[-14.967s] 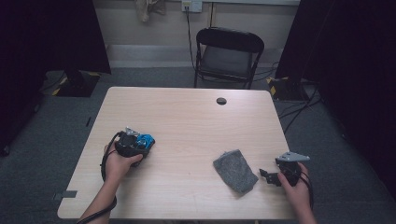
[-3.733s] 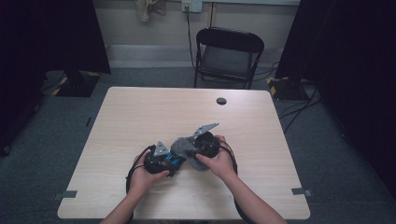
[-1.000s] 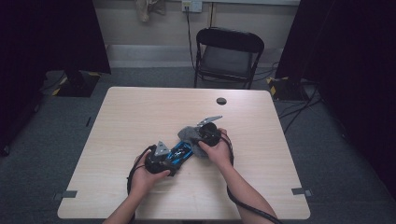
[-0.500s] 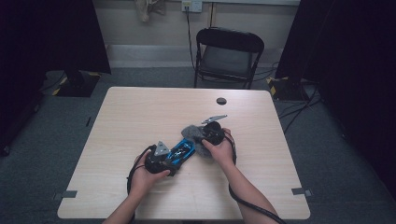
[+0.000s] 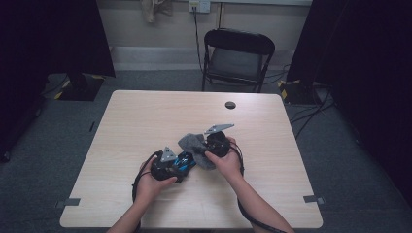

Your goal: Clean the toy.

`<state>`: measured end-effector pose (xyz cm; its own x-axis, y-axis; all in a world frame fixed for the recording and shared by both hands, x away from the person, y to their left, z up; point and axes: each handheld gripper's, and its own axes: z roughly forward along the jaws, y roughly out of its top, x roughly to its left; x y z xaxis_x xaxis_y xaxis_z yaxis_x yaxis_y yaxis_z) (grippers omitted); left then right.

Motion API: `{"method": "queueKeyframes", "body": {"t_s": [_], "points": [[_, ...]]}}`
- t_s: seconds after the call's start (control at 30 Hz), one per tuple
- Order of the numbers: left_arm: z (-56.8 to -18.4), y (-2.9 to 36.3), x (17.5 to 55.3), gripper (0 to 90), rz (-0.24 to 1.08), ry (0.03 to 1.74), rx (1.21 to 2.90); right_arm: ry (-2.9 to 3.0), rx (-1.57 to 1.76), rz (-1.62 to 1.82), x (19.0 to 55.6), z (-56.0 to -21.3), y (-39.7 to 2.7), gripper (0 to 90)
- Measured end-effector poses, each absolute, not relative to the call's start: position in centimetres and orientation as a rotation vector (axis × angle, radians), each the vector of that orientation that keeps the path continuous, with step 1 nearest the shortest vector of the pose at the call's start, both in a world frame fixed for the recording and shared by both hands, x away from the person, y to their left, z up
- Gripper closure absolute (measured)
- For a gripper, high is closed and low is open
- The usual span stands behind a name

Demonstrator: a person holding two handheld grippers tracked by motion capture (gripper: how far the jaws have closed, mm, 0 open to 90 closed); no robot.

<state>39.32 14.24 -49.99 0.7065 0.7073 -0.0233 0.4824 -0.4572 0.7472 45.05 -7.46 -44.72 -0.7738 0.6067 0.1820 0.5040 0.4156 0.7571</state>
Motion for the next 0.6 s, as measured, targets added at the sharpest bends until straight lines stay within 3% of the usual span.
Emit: {"method": "queueKeyframes", "body": {"t_s": [0.6], "points": [[-50.0,14.3,39.3,24.1,0.373,0.903,2.143,2.667,0.850,1.346,42.2,-45.7,-3.0,71.4]]}}
